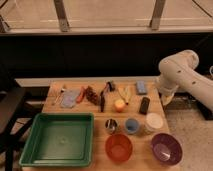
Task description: Wipe table surface with eraser
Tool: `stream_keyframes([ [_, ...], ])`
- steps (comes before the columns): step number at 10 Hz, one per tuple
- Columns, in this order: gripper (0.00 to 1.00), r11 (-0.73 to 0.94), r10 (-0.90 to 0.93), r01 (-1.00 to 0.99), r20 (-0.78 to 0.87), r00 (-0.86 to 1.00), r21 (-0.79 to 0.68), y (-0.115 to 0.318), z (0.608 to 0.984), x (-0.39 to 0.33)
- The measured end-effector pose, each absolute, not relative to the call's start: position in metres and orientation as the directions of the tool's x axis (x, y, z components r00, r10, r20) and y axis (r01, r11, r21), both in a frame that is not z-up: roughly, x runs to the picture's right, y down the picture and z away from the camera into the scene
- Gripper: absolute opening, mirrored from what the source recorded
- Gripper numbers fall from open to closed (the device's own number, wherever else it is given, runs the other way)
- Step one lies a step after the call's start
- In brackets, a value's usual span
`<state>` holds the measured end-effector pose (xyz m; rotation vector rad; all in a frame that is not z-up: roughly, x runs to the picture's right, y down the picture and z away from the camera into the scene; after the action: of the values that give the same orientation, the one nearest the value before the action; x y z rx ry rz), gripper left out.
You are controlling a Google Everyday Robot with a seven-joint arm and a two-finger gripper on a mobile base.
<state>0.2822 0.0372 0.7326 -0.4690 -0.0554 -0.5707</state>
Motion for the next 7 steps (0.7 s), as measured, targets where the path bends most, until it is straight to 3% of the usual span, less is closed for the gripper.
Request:
stream_keyframes([
  [7,0.65,0.766,-0.558,0.529,0.03,0.829,-0.366,0.006,0.813,0.275],
])
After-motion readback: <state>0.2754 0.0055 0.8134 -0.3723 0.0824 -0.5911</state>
